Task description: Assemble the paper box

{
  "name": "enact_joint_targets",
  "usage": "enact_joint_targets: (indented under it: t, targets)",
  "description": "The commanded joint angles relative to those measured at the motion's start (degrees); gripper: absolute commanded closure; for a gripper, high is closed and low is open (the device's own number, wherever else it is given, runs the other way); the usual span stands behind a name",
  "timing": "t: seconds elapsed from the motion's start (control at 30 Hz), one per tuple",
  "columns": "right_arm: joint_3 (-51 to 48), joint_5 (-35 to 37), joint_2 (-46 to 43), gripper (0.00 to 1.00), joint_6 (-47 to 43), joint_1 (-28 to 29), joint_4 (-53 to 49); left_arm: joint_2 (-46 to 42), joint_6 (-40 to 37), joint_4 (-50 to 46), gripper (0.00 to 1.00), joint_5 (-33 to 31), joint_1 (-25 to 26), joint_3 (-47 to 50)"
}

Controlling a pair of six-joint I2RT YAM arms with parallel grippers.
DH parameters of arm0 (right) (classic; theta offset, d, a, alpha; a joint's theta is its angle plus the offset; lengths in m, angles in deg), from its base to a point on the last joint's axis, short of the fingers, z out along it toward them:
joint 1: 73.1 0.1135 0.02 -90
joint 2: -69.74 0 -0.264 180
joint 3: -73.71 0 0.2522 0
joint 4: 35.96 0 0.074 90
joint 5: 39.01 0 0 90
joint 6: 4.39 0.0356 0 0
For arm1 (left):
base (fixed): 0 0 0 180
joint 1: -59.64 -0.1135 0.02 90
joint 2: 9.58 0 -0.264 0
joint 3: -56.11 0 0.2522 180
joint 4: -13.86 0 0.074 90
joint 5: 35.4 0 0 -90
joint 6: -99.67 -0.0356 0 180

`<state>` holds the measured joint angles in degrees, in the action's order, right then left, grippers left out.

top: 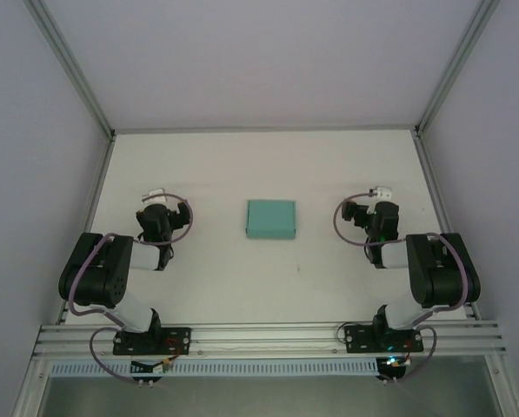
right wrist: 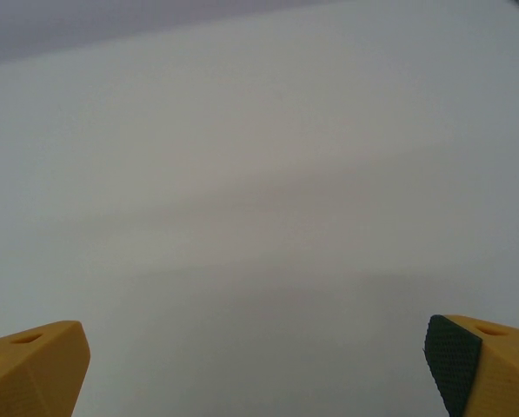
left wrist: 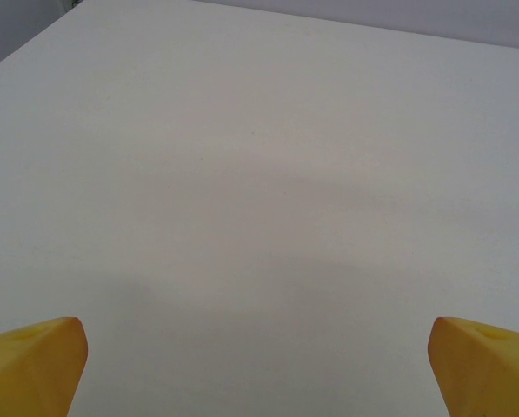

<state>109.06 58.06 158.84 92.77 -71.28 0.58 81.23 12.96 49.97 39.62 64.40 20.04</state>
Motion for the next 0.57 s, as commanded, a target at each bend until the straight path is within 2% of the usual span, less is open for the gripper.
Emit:
enact_joint_targets:
  t: [0.0, 0.53]
  targets:
    - [1.1, -3.4, -0.6, 0.00, 1.5, -0.6, 0.6, 0.0, -0.8, 2.0, 0.00, 0.7, -0.4, -0.2]
    - [1.1, -4.4, -0.3, 0.00, 1.3, -0.6, 1.3, 0.1, -1.1, 2.1, 0.00, 0.4, -0.2, -0.2]
